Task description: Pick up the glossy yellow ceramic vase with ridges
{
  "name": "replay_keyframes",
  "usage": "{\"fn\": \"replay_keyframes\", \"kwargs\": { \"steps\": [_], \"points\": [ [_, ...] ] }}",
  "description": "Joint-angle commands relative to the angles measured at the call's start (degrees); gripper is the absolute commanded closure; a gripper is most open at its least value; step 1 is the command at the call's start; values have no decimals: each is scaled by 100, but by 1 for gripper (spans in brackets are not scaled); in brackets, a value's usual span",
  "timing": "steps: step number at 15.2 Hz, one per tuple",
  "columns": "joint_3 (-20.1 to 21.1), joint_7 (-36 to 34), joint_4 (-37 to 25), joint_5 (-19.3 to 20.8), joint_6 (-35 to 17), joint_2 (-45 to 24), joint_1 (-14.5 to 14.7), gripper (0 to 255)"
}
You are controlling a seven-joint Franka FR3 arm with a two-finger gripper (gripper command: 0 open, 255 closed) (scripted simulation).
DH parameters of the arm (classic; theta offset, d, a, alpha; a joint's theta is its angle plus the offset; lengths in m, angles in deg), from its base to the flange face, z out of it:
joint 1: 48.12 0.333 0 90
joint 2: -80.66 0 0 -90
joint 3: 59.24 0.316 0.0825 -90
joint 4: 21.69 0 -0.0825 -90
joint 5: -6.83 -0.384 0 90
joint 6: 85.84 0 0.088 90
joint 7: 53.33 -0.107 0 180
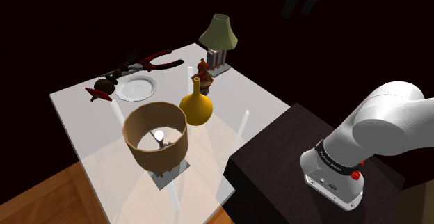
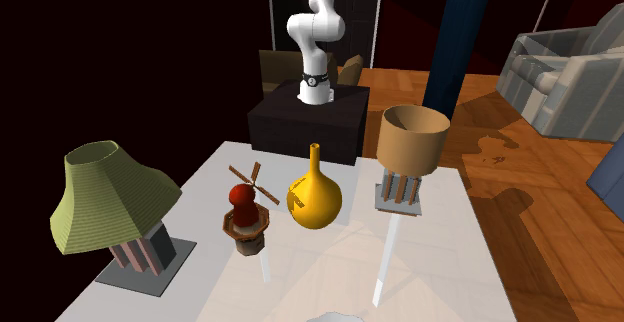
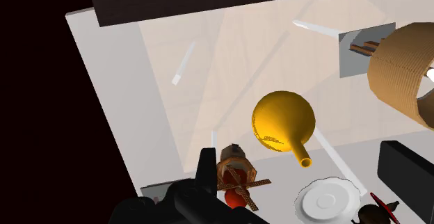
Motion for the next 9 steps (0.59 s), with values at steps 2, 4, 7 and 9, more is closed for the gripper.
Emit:
{"fn": "replay_keyframes", "kwargs": {
  "steps": [2,4,7,9],
  "points": [
    [54,-54,95,-23,-188,-95,2,0],
    [163,-161,262,-64,-564,-309,4,0],
    [327,-324,454,-115,-1131,-691,3,0],
    [437,-435,542,-137,-1508,-985,-1,0]
  ]
}}
